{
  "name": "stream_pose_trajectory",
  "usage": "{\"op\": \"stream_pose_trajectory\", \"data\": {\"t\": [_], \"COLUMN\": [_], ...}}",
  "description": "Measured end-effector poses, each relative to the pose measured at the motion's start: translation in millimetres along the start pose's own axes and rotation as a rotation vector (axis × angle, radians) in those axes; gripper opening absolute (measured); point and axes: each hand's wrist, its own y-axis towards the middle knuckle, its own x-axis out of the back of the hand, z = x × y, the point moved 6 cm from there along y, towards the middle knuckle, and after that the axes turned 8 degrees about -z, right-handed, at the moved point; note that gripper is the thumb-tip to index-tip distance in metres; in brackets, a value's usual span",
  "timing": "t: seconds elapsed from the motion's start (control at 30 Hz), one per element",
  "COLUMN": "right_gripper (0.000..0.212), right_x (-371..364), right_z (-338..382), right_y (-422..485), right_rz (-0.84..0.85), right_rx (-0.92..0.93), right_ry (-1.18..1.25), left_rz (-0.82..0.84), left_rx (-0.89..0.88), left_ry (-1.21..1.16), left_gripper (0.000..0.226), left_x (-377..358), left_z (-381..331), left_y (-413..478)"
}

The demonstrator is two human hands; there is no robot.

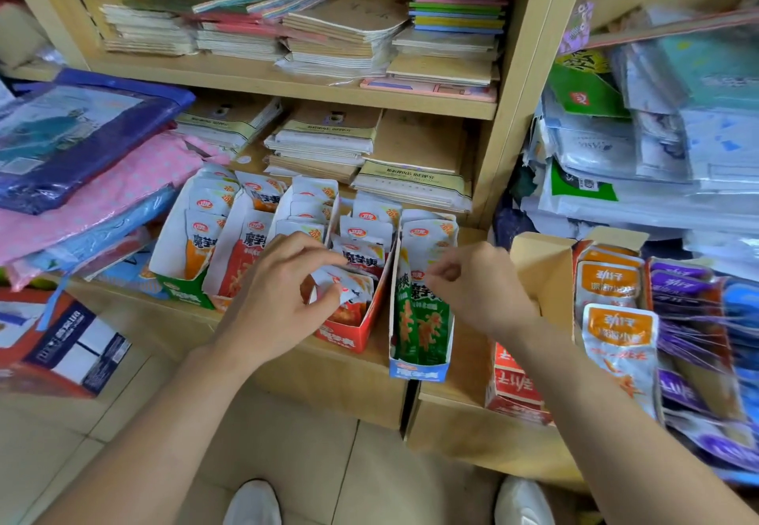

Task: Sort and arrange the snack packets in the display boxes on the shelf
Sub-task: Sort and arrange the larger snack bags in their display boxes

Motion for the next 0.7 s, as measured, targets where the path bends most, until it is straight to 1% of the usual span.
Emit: {"op": "stream_pose_trajectory", "data": {"t": [0.07, 0.13, 0.2, 0.3, 0.47, 0.5, 0.57, 0.63, 0.7], "right_gripper": [0.022, 0.031, 0.026, 0.010, 0.008, 0.012, 0.029, 0.047, 0.056], "right_x": [-16.2, -27.2, -29.3, -28.3, -19.3, -16.2, -12.7, -11.3, -12.6], "right_z": [2.7, 4.1, 3.7, 1.1, -1.7, 0.2, 3.1, 3.5, 1.5], "right_y": [-5.8, -7.9, -7.8, -7.7, -8.6, -8.6, -8.0, -7.4, -7.9], "right_rz": [0.106, 0.140, 0.121, 0.107, 0.065, 0.046, 0.026, 0.047, 0.071], "right_rx": [0.001, 0.002, -0.007, -0.027, -0.083, -0.060, 0.001, 0.034, 0.045], "right_ry": [-0.101, -0.214, -0.279, -0.266, -0.186, -0.206, -0.267, -0.302, -0.312], "left_rz": [-0.004, -0.010, -0.021, -0.035, -0.058, -0.050, -0.037, -0.030, -0.031], "left_rx": [0.006, 0.001, -0.001, -0.010, -0.041, -0.040, -0.034, -0.026, -0.029], "left_ry": [-0.002, -0.012, -0.027, -0.040, -0.080, -0.085, -0.093, -0.102, -0.115], "left_gripper": [0.031, 0.031, 0.029, 0.029, 0.028, 0.029, 0.030, 0.030, 0.030], "left_x": [0.5, 1.6, 2.7, 4.1, 9.3, 9.4, 9.7, 10.5, 11.8], "left_z": [0.1, -0.1, -1.0, -3.1, -3.3, -2.8, -1.3, 0.3, 1.6], "left_y": [-0.4, -1.1, -1.4, -2.4, -4.7, -5.1, -5.9, -6.7, -7.8]}}
